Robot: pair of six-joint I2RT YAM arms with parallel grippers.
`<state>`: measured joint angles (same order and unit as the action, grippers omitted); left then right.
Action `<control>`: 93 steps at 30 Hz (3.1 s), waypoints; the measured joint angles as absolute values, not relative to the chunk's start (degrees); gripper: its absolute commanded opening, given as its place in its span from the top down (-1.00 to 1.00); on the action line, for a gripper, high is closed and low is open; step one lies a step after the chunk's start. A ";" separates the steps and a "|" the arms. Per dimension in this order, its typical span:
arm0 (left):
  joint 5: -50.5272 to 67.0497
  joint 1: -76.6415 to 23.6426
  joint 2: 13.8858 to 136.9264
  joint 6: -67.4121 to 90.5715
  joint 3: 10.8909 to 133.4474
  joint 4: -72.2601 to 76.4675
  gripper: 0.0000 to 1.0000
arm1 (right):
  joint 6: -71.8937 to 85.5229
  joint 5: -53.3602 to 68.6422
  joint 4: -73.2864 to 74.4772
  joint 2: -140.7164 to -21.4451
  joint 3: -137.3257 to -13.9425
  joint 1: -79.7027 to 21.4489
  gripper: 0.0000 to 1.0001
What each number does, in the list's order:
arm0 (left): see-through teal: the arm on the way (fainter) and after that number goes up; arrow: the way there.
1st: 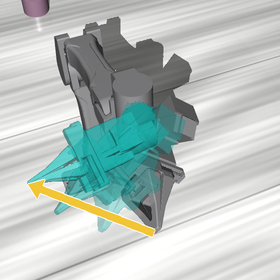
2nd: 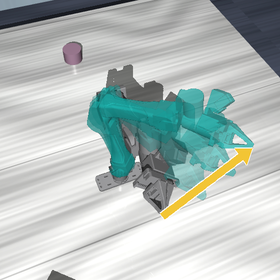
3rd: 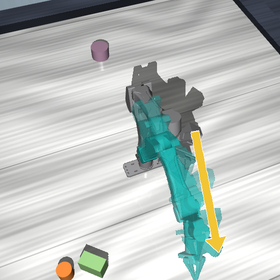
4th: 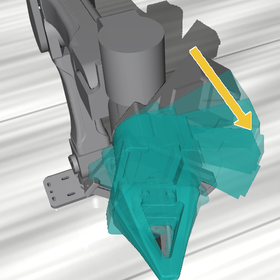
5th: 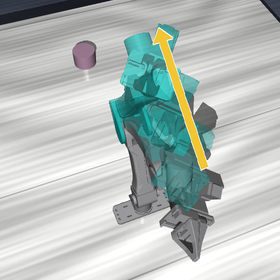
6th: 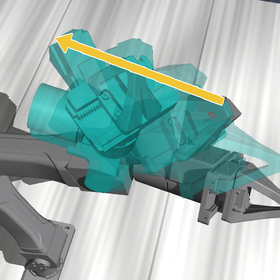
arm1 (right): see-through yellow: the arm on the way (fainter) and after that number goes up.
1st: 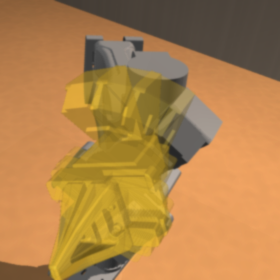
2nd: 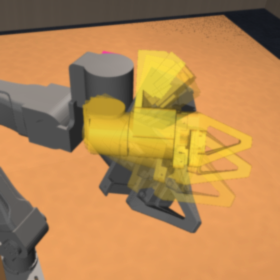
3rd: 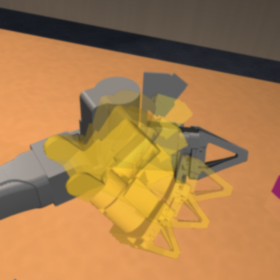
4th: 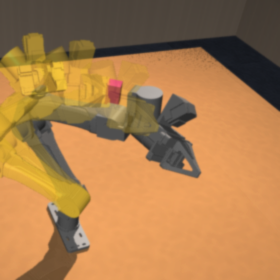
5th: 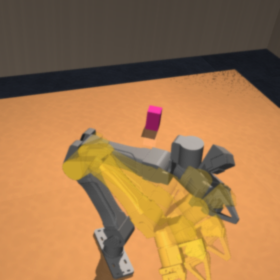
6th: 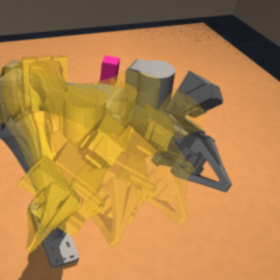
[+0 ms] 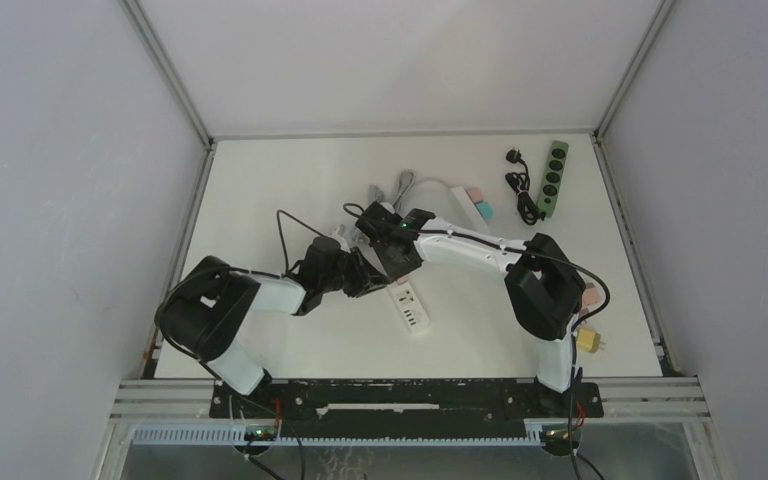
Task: Insert the plug
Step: Insert the plug into the socket.
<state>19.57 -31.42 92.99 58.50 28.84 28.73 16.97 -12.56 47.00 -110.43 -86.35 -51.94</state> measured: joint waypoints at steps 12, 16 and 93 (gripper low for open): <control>19.57 -31.42 92.99 58.52 28.84 28.75 0.40 | 16.73 -11.99 46.94 -110.45 -86.30 -51.92 1.00; 19.59 -31.42 92.99 58.52 28.84 28.75 0.40 | 16.56 -12.56 46.94 -110.50 -86.30 -52.23 1.00; 19.70 -31.31 92.99 59.05 28.84 29.02 0.35 | 18.31 -9.85 44.82 -110.85 -84.84 -50.81 0.35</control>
<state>19.70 -31.31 92.99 59.05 28.84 29.02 18.31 -9.85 44.82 -110.85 -84.84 -50.81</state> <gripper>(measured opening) 0.309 0.379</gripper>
